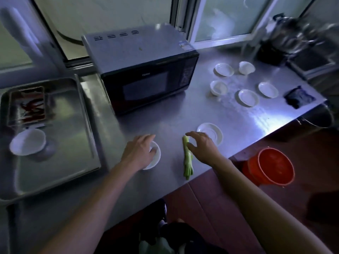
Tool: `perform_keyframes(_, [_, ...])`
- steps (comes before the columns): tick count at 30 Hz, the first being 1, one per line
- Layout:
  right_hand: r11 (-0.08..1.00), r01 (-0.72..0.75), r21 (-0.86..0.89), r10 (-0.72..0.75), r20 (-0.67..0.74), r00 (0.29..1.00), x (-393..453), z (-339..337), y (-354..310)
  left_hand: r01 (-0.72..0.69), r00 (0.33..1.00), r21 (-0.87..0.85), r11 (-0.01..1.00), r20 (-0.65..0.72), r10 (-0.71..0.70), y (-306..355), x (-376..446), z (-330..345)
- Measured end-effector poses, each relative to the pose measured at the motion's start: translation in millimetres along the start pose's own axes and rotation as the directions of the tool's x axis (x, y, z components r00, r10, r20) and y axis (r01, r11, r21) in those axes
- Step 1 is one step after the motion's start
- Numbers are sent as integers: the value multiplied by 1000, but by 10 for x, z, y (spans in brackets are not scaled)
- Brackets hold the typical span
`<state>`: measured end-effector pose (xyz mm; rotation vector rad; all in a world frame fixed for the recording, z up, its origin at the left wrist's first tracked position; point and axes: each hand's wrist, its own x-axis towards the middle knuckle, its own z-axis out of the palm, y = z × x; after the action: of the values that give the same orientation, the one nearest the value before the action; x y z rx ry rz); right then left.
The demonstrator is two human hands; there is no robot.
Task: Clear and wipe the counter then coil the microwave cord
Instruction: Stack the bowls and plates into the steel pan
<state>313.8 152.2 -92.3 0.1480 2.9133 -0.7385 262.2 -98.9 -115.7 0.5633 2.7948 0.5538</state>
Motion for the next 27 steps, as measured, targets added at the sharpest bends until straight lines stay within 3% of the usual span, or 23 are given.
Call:
perform_keyframes(4, [978,-158,133,169,-77,983,-353,-144,265,-146,989,55,988,26,144,500,119,61])
perform_keyframes(8, [970,-202,138,220,-132,967,-609,-348,589,-261,964,118,958,81,253,992,246,132])
perform_keyframes(23, [911,-338,236,389,-225,893,-946,-1216,2747,-461,876,230,857,271,398,3231,1193,977])
perform_keyframes(27, [920,-353,168,381,-189,905,-953,-1410,3181,-481,863,242,843,300,406,3653,1407,1219])
